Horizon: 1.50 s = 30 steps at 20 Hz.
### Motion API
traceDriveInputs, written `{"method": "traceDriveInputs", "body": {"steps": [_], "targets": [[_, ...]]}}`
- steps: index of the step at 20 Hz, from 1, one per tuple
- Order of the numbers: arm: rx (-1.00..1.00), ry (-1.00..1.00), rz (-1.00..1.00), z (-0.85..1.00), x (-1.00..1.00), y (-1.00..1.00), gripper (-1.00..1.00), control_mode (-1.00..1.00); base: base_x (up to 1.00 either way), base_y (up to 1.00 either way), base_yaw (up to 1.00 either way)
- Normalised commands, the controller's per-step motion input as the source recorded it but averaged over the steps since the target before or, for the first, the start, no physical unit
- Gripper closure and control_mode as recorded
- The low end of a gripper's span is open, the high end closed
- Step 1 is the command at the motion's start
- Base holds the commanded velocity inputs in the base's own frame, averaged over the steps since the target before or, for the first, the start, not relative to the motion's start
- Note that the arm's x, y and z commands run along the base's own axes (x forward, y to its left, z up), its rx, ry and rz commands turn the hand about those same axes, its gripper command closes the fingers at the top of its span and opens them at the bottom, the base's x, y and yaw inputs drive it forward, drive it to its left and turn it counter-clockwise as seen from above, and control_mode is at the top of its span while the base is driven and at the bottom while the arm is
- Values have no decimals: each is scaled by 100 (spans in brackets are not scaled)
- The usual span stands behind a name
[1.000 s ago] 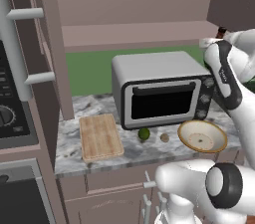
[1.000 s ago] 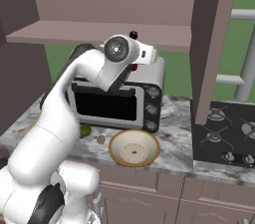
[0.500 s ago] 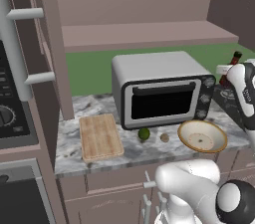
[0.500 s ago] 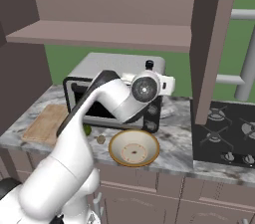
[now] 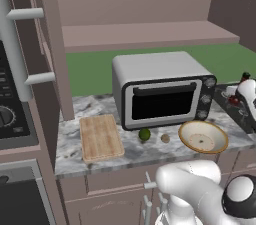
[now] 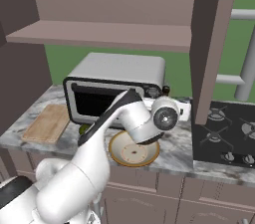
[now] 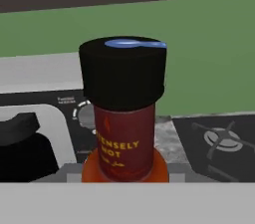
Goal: Open the cabinet. Place the bowl and condiment on the counter. Then place the lime and garlic on the cutting board.
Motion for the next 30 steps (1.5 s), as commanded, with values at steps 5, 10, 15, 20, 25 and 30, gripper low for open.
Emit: {"method": "traceDriveInputs", "body": {"steps": [5,10,15,20,25,30], "targets": [[0,4,1,-67,0,-64,100,-100,0,0,0],[-1,0,4,-71,14,-37,100,-100,0,0,0],[-4,0,4,-68,24,-16,100,-100,0,0,0],[-5,0,1,-61,44,-3,100,-100,0,0,0],[-4,0,1,-59,43,-9,100,-100,0,0,0],[0,0,3,-63,27,-34,100,-100,0,0,0]]}}
